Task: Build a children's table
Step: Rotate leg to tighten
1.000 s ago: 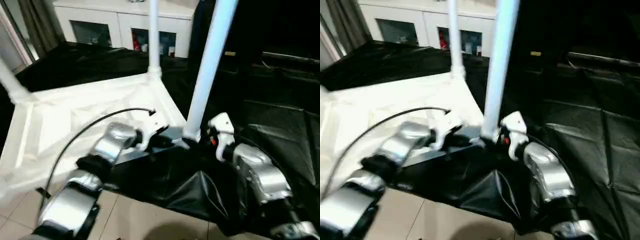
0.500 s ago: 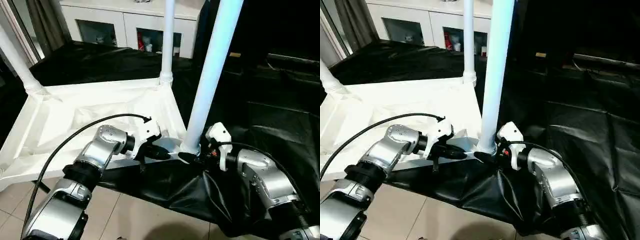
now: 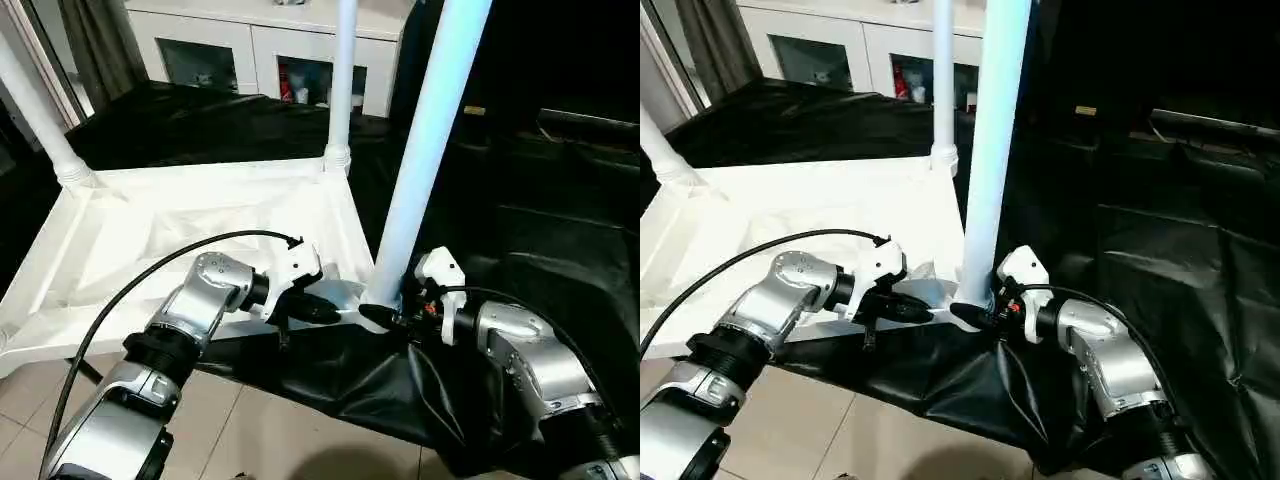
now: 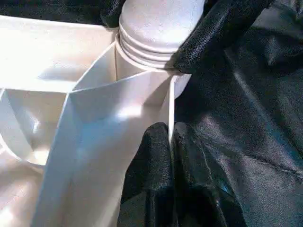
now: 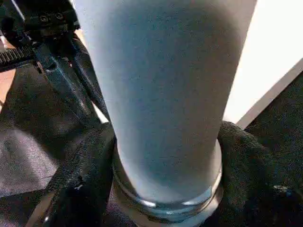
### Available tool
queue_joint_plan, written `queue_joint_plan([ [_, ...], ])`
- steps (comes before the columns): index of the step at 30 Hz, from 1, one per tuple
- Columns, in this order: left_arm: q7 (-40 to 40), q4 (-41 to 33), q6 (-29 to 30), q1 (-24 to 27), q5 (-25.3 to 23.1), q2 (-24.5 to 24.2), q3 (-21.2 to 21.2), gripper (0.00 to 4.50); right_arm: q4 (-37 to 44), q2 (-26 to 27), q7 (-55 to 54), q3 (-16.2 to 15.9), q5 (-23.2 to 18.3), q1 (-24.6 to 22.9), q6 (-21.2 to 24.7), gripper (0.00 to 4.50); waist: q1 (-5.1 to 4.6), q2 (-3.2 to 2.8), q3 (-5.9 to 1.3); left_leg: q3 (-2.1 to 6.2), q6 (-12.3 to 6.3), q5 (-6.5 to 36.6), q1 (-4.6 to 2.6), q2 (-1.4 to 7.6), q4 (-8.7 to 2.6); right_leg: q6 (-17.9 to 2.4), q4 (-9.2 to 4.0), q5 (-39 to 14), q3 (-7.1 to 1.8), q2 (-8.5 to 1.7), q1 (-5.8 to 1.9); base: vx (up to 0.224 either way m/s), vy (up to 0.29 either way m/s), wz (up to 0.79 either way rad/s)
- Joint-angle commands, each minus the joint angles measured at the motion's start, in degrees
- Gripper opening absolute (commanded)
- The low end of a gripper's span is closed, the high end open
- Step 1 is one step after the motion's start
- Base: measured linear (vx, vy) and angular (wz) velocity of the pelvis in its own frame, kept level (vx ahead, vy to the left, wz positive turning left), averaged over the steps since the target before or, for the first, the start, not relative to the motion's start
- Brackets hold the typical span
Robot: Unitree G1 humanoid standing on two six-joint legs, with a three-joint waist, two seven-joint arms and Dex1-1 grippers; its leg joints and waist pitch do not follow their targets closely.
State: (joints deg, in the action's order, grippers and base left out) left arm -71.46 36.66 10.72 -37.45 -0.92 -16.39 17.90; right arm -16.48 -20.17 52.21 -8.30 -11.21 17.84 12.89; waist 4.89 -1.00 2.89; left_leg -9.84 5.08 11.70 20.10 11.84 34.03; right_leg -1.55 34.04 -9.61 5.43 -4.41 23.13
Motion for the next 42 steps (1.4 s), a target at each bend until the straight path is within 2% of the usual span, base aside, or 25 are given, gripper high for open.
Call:
queue_joint_plan([
  [1,0.31,-1.76,0.57,-0.02,0.83,0.80,0.35,0.00,-0.07,1.43,-1.20,-0.20,-0.31,-0.30,-0.76,2.77,-0.18,0.43,-3.87,0.07,-4.26,6.51,0.14,1.36,-3.80,-11.33,-3.80,-12.26,-3.03,-3.93,-3.60,0.000,0.000,0.00],
  [3,2.34,-0.86,0.79,-0.42,0.06,1.51,0.34,0.00,-2.14,2.92,-6.34,0.59,1.66,0.20,-1.84,2.76,-0.21,0.47,-3.81,0.07,-4.01,6.76,0.09,1.33,-3.86,-11.26,-3.91,-12.81,-2.99,-3.93,-3.53,0.000,0.000,0.00],
  [5,10.74,3.16,0.90,-2.37,-1.80,4.61,-0.71,0.00,-5.58,7.19,-18.31,3.24,4.06,0.98,-2.04,2.75,-0.63,0.37,-3.48,-0.07,-2.81,8.02,0.02,1.12,-3.96,-10.23,-4.52,-16.38,-2.95,-3.85,-3.14,0.000,0.000,0.00],
  [6,15.63,5.51,0.75,-3.63,-2.74,6.42,-1.32,0.00,-6.46,9.64,-23.68,4.83,4.17,1.16,-1.22,2.75,-0.70,0.52,-3.53,-0.02,-1.99,8.64,-0.20,0.94,-3.98,-9.27,-4.82,-18.85,-2.85,-3.83,-3.20,0.000,0.000,0.00],
  [8,19.23,7.38,1.12,-4.77,-3.17,7.98,-1.86,0.00,-6.98,11.54,-27.80,5.93,4.30,1.43,-0.44,2.75,-0.86,0.58,-3.61,0.12,-1.30,8.75,-0.31,0.97,-4.09,-8.53,-4.84,-19.83,-2.85,-3.82,-3.13,0.000,0.000,0.00],
  [9,21.01,8.29,1.46,-5.38,-3.35,8.80,-2.12,0.00,-7.19,12.53,-29.86,6.48,4.33,1.59,0.00,2.75,-0.83,0.59,-3.66,0.15,-1.36,8.69,-0.34,0.98,-4.05,-8.54,-4.77,-19.46,-2.88,-3.88,-3.20,0.000,0.000,0.00],
  [10,23.62,9.50,1.89,-6.26,-3.53,10.21,-2.45,0.00,-7.47,13.90,-32.23,6.49,4.86,1.88,0.07,2.75,-0.83,0.18,-3.69,0.21,-1.75,8.05,-0.05,0.94,-4.05,-8.77,-4.54,-17.76,-2.96,-3.89,-3.36,0.000,0.000,0.00],
  [12,25.86,10.67,2.58,-7.16,-3.74,11.65,-2.53,0.00,-8.08,15.35,-36.04,6.12,6.58,2.54,-0.57,2.75,-0.88,0.49,-3.79,0.02,-2.26,7.41,-0.11,0.79,-3.89,-9.18,-4.55,-15.71,-3.01,-3.81,-3.28,0.000,0.000,0.00],
  [13,29.13,12.10,2.99,-8.25,-4.42,13.37,-2.29,0.00,-9.19,18.00,-39.93,5.82,7.60,3.70,-0.70,2.75,-0.86,0.00,-3.82,0.09,-2.23,7.09,-0.07,0.87,-3.90,-9.49,-4.37,-14.99,-3.08,-3.87,-3.27,0.000,0.000,0.00],
  [15,30.35,12.81,2.86,-8.75,-4.79,14.12,-2.14,0.00,-9.76,19.39,-41.34,5.31,8.28,4.36,-1.44,2.75,-1.02,0.19,-3.92,0.10,-2.28,6.62,-0.02,0.75,-3.89,-9.62,-4.39,-14.06,-2.97,-3.80,-3.38,0.000,0.000,0.00],
  [16,30.82,13.32,2.60,-8.96,-5.00,14.45,-2.22,0.00,-10.01,19.94,-41.84,5.19,8.61,4.54,-1.86,2.75,-1.09,0.01,-3.80,0.11,-2.50,6.87,0.18,0.71,-3.93,-9.50,-4.50,-14.31,-2.94,-3.78,-3.50,0.000,0.000,0.00],
  [17,30.44,13.95,1.49,-9.21,-5.35,14.79,-2.06,0.00,-10.03,20.62,-40.77,3.88,9.31,4.80,-3.49,2.75,-1.02,-0.21,-3.86,0.15,-2.80,7.10,0.19,0.72,-3.89,-9.38,-4.48,-14.18,-2.93,-3.81,-3.53,0.000,0.000,0.00],
  [20,28.78,13.45,1.81,-8.98,-5.06,14.66,-1.84,0.00,-9.89,20.47,-39.74,3.04,9.83,4.86,-5.79,2.75,-1.09,-0.12,-3.85,0.11,-3.20,7.85,0.15,0.76,-3.93,-9.44,-4.55,-14.20,-2.90,-3.80,-3.53,0.000,0.000,0.00],
  [22,26.62,12.36,1.71,-8.20,-4.72,13.81,-1.43,0.00,-8.31,19.86,-35.48,3.33,7.37,4.42,-6.58,2.75,-1.10,-0.29,-3.85,0.13,-3.41,8.38,0.13,0.77,-3.95,-9.45,-4.63,-14.54,-2.89,-3.80,-3.58,0.000,0.000,0.00],
  [23,25.78,12.15,1.22,-8.01,-4.67,13.41,-1.23,0.00,-7.67,19.63,-34.15,3.70,6.36,4.31,-6.64,3.30,-1.17,-0.31,-3.85,0.18,-3.64,8.31,0.30,0.74,-3.98,-9.60,-4.55,-14.06,-2.87,-3.82,-3.74,0.000,0.000,0.00],
  [27,21.72,11.24,-0.17,-7.02,-3.97,11.12,-1.00,0.00,-5.31,16.63,-28.69,5.08,3.62,3.70,-7.01,3.50,-1.38,-0.26,-3.99,0.23,-4.84,7.11,0.43,0.88,-3.84,-11.03,-4.09,-10.44,-2.86,-3.75,-3.89,0.000,0.000,0.00],
  [28,20.91,10.95,0.46,-6.71,-3.89,10.43,-1.07,0.00,-4.72,15.45,-26.88,4.93,3.40,3.34,-6.95,3.73,-1.39,-0.20,-4.02,0.23,-5.01,7.08,0.45,0.87,-3.83,-11.21,-4.02,-10.02,-2.85,-3.75,-3.98,0.000,0.000,0.00],
  [29,19.99,10.65,-0.02,-6.32,-4.38,9.47,-0.56,0.00,-4.11,14.28,-25.02,4.70,3.13,2.94,-6.36,3.81,-1.37,-0.27,-4.00,0.25,-5.38,7.03,0.47,0.92,-3.78,-11.43,-3.96,-9.56,-2.85,-3.78,-4.01,0.000,0.000,0.00],
  [30,18.40,9.92,-0.46,-5.66,-4.42,8.45,-0.21,0.00,-3.17,12.51,-21.85,4.05,2.62,2.31,-5.60,3.81,-1.43,-0.04,-3.91,0.23,-5.59,7.30,0.43,0.99,-3.83,-11.55,-4.07,-10.02,-2.81,-3.79,-4.06,0.000,0.000,0.00],
  [31,16.50,8.65,-0.48,-4.75,-3.87,7.44,-0.28,0.00,-1.75,10.37,-17.82,3.32,1.68,1.41,-4.50,3.81,-1.52,-0.18,-3.90,0.23,-5.71,7.45,0.54,1.00,-3.81,-11.65,-3.96,-10.15,-2.85,-3.81,-4.08,0.000,0.000,0.00],
  [32,13.57,6.86,-0.88,-3.53,-3.05,6.09,-0.27,0.00,-0.08,7.59,-12.74,2.42,0.58,0.36,-3.39,3.81,-1.56,-0.11,-3.65,0.16,-5.98,8.33,0.51,0.96,-3.85,-11.39,-4.31,-11.81,-2.81,-3.77,-4.06,0.000,0.000,0.00],
  [33,13.22,6.67,-0.77,-3.41,-2.99,5.92,-0.24,0.00,0.02,7.32,-12.34,2.36,0.53,0.30,-3.39,3.81,-1.53,-0.08,-3.74,0.15,-6.15,8.61,0.49,1.07,-3.82,-11.30,-4.29,-12.54,-2.95,-3.88,-4.06,0.000,0.000,0.00],
  [35,9.10,4.54,-0.67,-2.07,-2.32,4.09,0.37,0.00,1.18,4.82,-8.33,2.02,-0.46,-0.27,-2.81,3.81,-1.58,0.02,-3.64,0.09,-5.73,9.35,0.30,1.10,-3.90,-11.01,-4.58,-14.83,-2.88,-3.86,-3.74,0.000,0.000,0.00],
  [38,4.99,2.16,0.34,-0.88,-0.65,2.60,0.52,0.00,2.30,3.11,-4.48,1.90,-1.78,-0.63,-1.50,3.81,-1.54,-0.15,-3.51,0.18,-5.04,10.55,0.16,1.24,-4.06,-10.40,-4.80,-18.09,-2.92,-3.92,-3.56,0.000,0.000,0.00],
  [42,1.03,-0.27,0.06,0.41,0.47,0.76,0.94,0.00,3.39,-0.06,0.57,-0.01,-1.85,-1.13,-0.12,3.81,-1.25,-0.13,-3.63,0.17,-4.68,9.46,0.03,1.45,-4.10,-10.83,-4.49,-16.00,-3.02,-3.84,-3.37,0.000,0.000,0.00],
])
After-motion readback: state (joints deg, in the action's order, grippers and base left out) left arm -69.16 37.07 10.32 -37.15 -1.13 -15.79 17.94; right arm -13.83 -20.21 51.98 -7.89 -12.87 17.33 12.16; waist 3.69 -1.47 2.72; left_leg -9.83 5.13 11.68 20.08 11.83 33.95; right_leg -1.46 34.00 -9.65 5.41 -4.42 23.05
